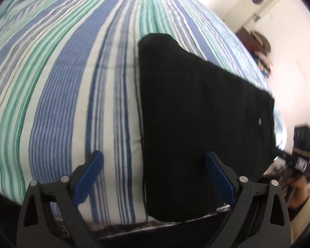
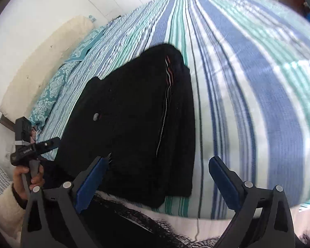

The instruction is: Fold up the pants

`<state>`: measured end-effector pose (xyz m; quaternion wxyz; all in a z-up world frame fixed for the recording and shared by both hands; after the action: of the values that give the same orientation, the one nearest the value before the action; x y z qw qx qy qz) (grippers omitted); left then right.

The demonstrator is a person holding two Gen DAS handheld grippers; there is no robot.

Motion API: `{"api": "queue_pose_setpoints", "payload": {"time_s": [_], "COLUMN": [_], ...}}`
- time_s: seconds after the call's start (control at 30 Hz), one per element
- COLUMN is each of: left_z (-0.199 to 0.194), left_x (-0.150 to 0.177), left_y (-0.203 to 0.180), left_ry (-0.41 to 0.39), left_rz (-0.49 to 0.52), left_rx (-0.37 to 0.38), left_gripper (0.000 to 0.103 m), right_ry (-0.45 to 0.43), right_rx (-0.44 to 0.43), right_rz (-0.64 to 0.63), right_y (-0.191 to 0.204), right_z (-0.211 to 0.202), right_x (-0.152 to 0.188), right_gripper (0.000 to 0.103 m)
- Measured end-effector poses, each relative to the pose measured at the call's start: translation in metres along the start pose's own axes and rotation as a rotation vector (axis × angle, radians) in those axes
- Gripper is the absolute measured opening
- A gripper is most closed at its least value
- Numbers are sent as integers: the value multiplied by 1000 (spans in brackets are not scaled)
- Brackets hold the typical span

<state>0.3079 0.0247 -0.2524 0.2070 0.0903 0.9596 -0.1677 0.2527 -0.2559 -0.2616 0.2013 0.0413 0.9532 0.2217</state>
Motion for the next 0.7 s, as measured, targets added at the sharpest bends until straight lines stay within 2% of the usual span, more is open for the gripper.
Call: {"api": "queue_pose_setpoints", "payload": {"time_s": [0.07,0.17,0.3,0.53,0.6,0.63,0.67,0.7], "left_z": [-2,-1,0,0,-1,2,7,10], "left_x": [-3,-6,-11,-10,-6,-4,1,3], "left_y": [-13,-24,-23,-23,-20,-22,-26,-31], "left_ry": [-20,-30,-36,-33,-20,-4,30,41], "left_rz": [68,138,171,175,154,134,96,65], "left_rx": [-53,-128,-174,-183,-168,-137,-54,13], "left_gripper": [99,99,99,100,100,98,80,69], "right_ry": [37,27,36,23,24,30,37,45], "right_rx": [-23,-12,-4,-6,-1,8,24,27], "right_rz": [25,26,16,16,16,16,10,-3], "right_y": [-3,-3,-1,6,6,7,7,9], "right_z": [15,16,21,28,28,29,29,28], "right_x": [1,0,-2,0,0,1,1,1], "right_gripper": [103,103,103,103,103,102,93,70]}}
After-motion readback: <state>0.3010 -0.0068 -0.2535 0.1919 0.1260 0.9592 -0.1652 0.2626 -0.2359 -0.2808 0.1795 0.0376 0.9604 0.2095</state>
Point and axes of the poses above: each gripper's, at about its wrist camera, not at the fingertips, and z roughly the way its jaws point, y to its left, x to its underside, the point moved 8 cm from there along z, roughly the way its jaws point, and after that the axes turned 8 degrees about z, right-handed, at the moved point
